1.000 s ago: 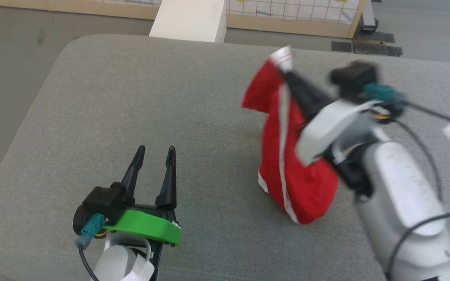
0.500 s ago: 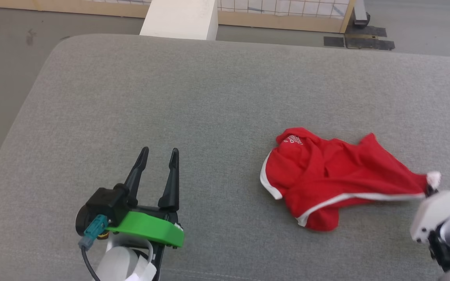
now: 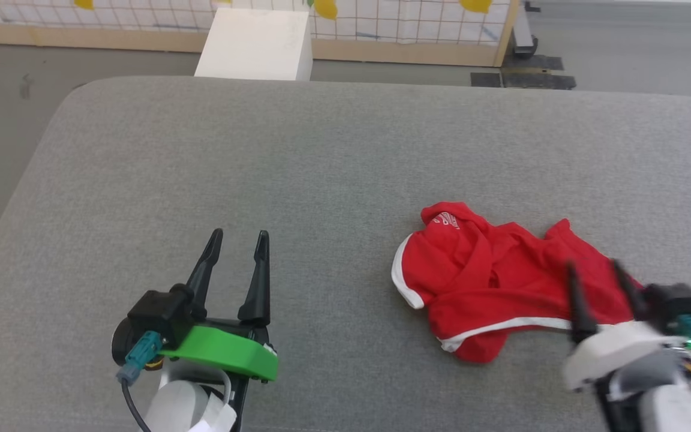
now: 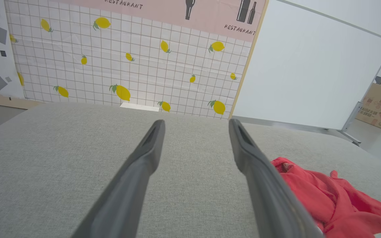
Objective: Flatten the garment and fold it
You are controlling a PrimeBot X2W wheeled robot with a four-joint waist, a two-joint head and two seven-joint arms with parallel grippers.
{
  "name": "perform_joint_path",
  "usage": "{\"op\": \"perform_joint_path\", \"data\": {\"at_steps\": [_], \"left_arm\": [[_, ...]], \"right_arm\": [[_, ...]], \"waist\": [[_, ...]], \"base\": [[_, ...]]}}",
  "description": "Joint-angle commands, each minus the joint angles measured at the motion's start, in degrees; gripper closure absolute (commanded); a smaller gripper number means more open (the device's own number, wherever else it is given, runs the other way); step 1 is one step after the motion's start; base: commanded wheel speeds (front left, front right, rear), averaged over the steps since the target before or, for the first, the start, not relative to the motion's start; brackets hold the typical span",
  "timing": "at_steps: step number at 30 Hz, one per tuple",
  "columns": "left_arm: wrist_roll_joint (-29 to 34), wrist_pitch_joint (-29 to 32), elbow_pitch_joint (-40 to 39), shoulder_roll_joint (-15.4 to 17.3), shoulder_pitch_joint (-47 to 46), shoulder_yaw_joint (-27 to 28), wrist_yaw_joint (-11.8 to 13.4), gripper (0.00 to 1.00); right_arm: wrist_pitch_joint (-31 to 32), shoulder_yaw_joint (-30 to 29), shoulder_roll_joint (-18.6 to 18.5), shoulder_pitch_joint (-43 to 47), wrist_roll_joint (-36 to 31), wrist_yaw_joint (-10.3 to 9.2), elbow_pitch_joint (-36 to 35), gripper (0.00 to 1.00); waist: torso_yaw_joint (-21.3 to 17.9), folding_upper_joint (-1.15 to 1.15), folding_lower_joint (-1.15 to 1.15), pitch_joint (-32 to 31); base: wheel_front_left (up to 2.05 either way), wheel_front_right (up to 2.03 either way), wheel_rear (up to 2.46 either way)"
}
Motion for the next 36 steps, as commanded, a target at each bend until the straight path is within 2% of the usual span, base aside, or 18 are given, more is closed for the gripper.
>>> {"op": "perform_joint_path", "data": {"at_steps": [1,5,12,16,20,21,22,25,29,36], "left_arm": [[0.48,-0.2,0.04,-0.15,0.69,-0.01,-0.22,0.0],[0.52,-0.21,0.0,-0.15,0.3,-0.3,-0.27,0.0],[-0.29,-0.21,-0.15,-0.15,-1.23,-1.44,-0.3,0.0],[-1.05,-0.21,-0.36,-0.15,-1.91,-2.02,0.04,0.0],[-1.66,-0.21,-0.39,-0.15,-2.32,-2.61,0.26,0.0],[-1.76,-0.21,-0.39,-0.15,-2.38,-2.72,0.3,0.0],[-1.86,-0.21,-0.36,-0.15,-2.48,-2.95,0.33,0.0],[-1.96,-0.21,-0.3,-0.15,-2.53,-3.15,0.39,0.0],[-1.91,-0.21,-0.23,-0.15,-2.42,-3.02,0.47,0.0],[-1.95,-0.21,-0.07,-0.15,-2.73,-3.33,0.41,0.0]], "right_arm": [[-0.66,3.51,0.05,0.71,0.97,-0.08,-1.41,0.0],[1.71,13.93,0.05,-1.42,0.06,-0.08,-3.1,0.0],[17.65,27.67,-0.08,-12.3,-3.54,-0.08,4.11,0.0],[27.45,29.61,-0.31,-16.71,-6.91,-0.08,9.71,0.0],[34.35,29.88,-0.54,-19.17,-9.96,-0.08,13.44,0.0],[35.13,29.62,-0.54,-19.5,-10.27,-0.08,13.84,0.55],[35.44,29.03,-0.51,-19.98,-10.44,-0.08,14.1,1.0],[34.16,27.09,-0.35,-21.1,-9.73,-0.08,13.83,1.0],[29.22,24.7,-0.05,-24.2,-7.71,-0.08,12.37,1.0],[20.49,20.76,0.03,-32.94,-0.76,-0.08,12.28,1.0]], "waist": [[-0.67,0.0,0.0,-0.4],[-0.82,0.0,0.0,0.07],[1.25,0.0,0.0,2.3],[3.04,0.0,0.0,3.57],[4.69,0.0,0.0,4.46],[4.98,0.0,0.0,4.59],[5.43,0.0,0.0,4.75],[6.01,0.0,0.0,4.9],[6.27,0.0,0.0,4.91],[6.73,0.0,0.0,4.83]], "base": [[0.0,0.0,0.0],[0.0,0.0,0.0],[0.0,0.0,0.0],[0.0,0.0,0.0],[0.0,0.0,0.0],[0.0,0.0,0.0],[0.0,0.0,0.0],[0.0,0.0,0.0],[0.0,0.0,0.0],[0.0,0.0,0.0]]}}
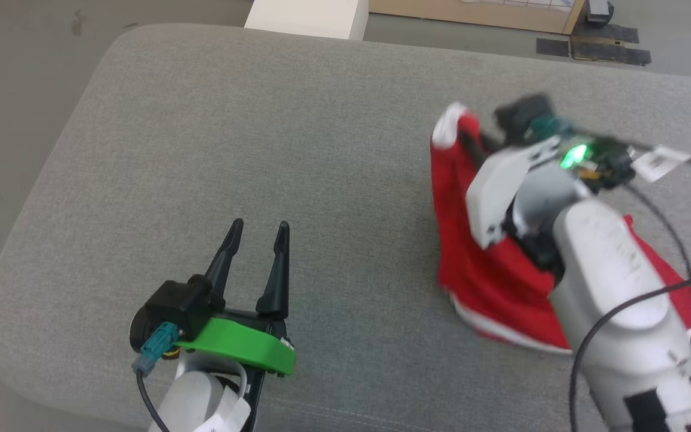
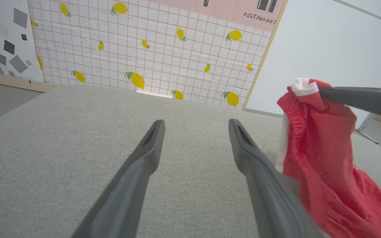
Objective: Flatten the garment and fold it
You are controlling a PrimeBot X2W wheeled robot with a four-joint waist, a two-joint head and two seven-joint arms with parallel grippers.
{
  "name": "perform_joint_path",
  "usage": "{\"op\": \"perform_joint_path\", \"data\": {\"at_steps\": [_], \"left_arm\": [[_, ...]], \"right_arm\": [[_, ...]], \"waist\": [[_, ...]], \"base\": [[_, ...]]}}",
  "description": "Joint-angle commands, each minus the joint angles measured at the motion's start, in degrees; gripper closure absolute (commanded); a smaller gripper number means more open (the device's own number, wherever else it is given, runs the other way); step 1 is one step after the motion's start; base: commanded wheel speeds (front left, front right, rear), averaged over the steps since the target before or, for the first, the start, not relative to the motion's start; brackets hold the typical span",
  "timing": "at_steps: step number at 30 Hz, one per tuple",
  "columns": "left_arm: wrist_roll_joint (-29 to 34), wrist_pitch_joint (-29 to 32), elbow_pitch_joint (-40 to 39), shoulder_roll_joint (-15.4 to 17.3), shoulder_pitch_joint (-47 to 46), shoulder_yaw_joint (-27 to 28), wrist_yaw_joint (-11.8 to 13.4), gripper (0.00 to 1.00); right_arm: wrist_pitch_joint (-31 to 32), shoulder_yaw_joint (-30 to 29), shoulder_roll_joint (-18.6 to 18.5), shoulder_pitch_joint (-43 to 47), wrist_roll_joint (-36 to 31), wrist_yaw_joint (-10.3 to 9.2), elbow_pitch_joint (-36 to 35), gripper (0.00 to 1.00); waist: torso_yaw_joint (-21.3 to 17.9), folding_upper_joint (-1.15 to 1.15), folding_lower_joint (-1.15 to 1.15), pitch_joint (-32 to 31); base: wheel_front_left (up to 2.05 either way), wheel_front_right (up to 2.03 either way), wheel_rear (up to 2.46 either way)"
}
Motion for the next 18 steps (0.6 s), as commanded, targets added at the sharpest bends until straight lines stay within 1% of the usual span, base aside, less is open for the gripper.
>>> {"op": "perform_joint_path", "data": {"at_steps": [1,5,9,10,11,12,15,18], "left_arm": [[-0.71,-0.21,0.14,-0.14,-1.18,-0.28,0.05,0.0],[-0.96,-0.21,0.31,-0.14,-1.8,-1.28,-0.13,0.0],[-1.33,-0.21,0.56,-0.14,-2.21,-2.22,-0.14,0.0],[-1.42,-0.21,0.64,-0.14,-2.28,-2.42,-0.11,0.0],[-1.48,-0.21,0.73,-0.14,-2.35,-2.59,-0.09,0.0],[-1.52,-0.21,0.84,-0.14,-2.42,-2.76,-0.08,0.0],[-1.57,-0.21,0.99,-0.14,-2.43,-2.75,0.13,0.0],[-1.24,-0.21,1.38,-0.14,-2.11,-2.49,0.12,0.0]], "right_arm": [[-1.96,-1.45,-0.02,-2.53,1.22,-0.09,0.61,1.0],[-6.94,-6.26,-0.02,-8.17,2.22,-0.09,5.04,1.0],[-9.91,-11.19,-0.01,-12.16,1.44,-0.09,12.93,1.0],[-10.37,-11.88,-0.01,-12.85,1.03,-0.09,15.38,0.97],[-10.59,-11.95,-0.01,-13.26,0.24,-0.09,17.29,0.44],[-10.75,-12.43,-0.01,-13.51,0.46,-0.09,19.62,0.0],[-12.39,-13.17,-0.01,-13.44,1.15,-0.09,23.94,0.0],[-16.27,-14.0,-0.01,-11.9,3.75,-0.09,26.22,0.0]], "waist": [[0.23,0.0,0.0,0.1],[1.17,0.0,0.0,0.67],[2.18,0.0,0.0,1.4],[2.37,0.0,0.0,1.57],[2.53,0.0,0.0,1.7],[2.68,0.0,0.0,1.77],[2.43,0.0,0.0,1.82],[1.54,0.0,0.0,1.15]], "base": [[0.0,0.0,0.0],[0.0,0.0,0.0],[0.0,0.0,0.0],[0.0,0.0,0.0],[0.0,0.0,0.0],[0.0,0.0,0.0],[0.0,0.0,0.0],[0.0,0.0,0.0]]}}
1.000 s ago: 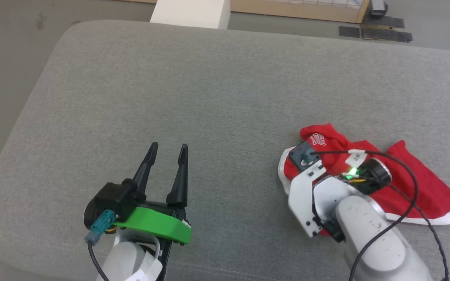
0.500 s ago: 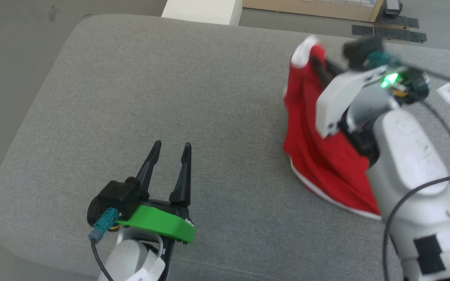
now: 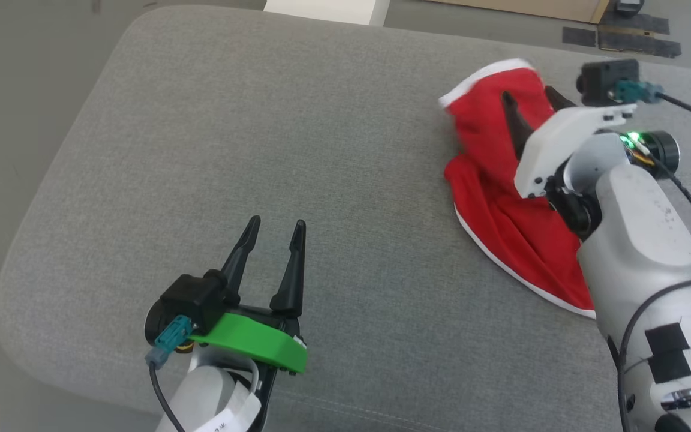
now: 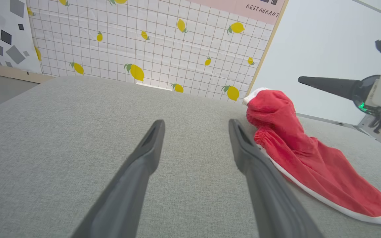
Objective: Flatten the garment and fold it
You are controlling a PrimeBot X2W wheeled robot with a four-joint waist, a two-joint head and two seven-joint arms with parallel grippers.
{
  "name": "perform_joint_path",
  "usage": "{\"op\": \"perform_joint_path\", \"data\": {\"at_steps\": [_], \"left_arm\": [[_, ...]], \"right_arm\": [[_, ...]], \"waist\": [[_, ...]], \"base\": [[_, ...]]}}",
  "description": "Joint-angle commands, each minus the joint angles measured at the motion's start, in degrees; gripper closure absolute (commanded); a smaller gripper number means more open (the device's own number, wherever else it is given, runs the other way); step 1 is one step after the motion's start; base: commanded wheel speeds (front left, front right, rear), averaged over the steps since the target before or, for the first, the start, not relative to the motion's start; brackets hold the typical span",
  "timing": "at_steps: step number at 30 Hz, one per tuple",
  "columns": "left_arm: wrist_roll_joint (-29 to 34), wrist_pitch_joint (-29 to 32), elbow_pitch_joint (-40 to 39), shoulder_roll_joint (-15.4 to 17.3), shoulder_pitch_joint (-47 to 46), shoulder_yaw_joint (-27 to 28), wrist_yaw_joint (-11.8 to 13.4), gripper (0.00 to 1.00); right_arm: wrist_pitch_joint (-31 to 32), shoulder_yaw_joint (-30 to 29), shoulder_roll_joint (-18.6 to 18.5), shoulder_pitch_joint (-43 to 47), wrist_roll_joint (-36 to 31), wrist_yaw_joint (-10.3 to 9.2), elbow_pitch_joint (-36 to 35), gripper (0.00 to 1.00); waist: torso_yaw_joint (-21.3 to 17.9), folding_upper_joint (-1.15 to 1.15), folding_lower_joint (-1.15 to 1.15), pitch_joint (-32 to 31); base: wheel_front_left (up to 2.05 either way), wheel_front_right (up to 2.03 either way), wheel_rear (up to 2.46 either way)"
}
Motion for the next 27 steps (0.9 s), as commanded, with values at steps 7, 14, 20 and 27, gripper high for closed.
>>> {"op": "perform_joint_path", "data": {"at_steps": [7,14,20,27], "left_arm": [[0.69,-0.22,0.63,-0.13,1.13,1.3,0.0,0.0],[1.19,-0.22,1.56,-0.13,2.14,1.91,-0.36,0.0],[1.95,-0.22,6.38,-0.13,0.03,0.73,-0.66,0.0],[2.01,4.42,19.35,-0.13,-11.38,-1.9,0.94,0.0]], "right_arm": [[-16.2,1.9,-0.12,17.33,6.08,-0.09,-8.95,0.0],[-18.03,-1.77,-0.12,35.33,1.76,-0.09,-27.64,0.0],[-18.09,-2.65,-0.12,45.31,1.38,-0.09,-39.09,0.0],[-18.1,-1.12,-0.12,47.22,3.06,-0.09,-42.44,0.0]], "waist": [[-6.12,0.0,0.0,-4.52],[-11.67,0.0,0.0,-6.32],[-16.47,0.0,0.0,-6.12],[-21.35,0.0,0.0,-3.57]], "base": [[0.0,0.0,0.0],[0.0,0.0,0.0],[0.0,0.0,0.0],[0.0,0.0,0.0]]}}
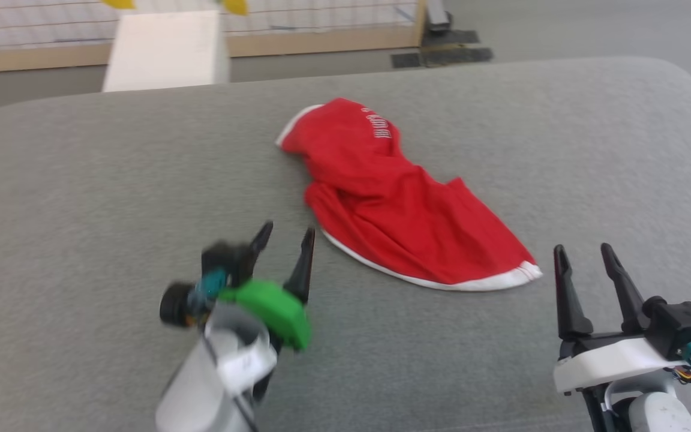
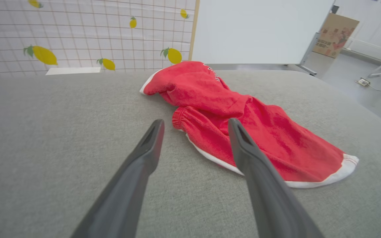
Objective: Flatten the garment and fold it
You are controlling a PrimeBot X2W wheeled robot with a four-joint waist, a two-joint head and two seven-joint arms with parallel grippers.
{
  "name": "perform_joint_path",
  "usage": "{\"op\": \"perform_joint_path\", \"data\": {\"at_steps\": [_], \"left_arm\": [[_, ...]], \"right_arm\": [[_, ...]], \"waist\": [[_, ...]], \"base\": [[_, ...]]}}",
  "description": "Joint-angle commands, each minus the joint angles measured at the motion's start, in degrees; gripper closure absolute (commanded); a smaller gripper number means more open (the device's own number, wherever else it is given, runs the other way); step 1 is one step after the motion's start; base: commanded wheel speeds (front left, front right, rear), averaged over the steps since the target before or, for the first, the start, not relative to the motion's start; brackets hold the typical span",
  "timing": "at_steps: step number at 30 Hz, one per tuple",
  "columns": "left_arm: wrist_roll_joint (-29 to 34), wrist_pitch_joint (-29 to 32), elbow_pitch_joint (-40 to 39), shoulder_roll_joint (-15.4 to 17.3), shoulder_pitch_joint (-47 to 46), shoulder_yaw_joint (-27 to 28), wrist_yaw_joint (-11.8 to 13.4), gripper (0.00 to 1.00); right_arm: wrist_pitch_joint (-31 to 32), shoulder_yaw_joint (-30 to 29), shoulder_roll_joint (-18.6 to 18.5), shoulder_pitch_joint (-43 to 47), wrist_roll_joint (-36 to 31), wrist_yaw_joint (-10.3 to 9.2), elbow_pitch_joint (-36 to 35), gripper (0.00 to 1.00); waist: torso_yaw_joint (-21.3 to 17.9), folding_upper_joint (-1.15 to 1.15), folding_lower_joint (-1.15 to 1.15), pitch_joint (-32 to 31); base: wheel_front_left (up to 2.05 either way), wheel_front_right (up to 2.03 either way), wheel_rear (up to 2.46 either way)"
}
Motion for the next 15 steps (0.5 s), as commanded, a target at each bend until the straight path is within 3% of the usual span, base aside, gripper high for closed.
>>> {"op": "perform_joint_path", "data": {"at_steps": [1,6,15], "left_arm": [[0.08,1.55,2.54,0.08,-3.45,-0.04,0.94,0.0],[1.11,9.12,13.64,0.83,-13.07,-0.45,2.34,0.0],[2.1,17.01,26.13,3.84,-23.1,-0.46,4.15,0.0]], "right_arm": [[-0.32,0.56,-0.04,0.28,0.49,-0.09,-0.43,0.0],[-0.25,2.85,-0.04,-1.03,1.41,-0.09,-0.25,0.0],[-0.3,4.46,-0.04,-3.31,2.93,-0.09,0.38,0.0]], "waist": [[-3.49,0.0,0.0,2.14],[-6.33,0.0,0.0,4.89],[-10.16,0.0,0.0,8.82]], "base": [[0.0,0.0,0.0],[0.0,0.0,0.0],[0.0,0.0,0.0]]}}
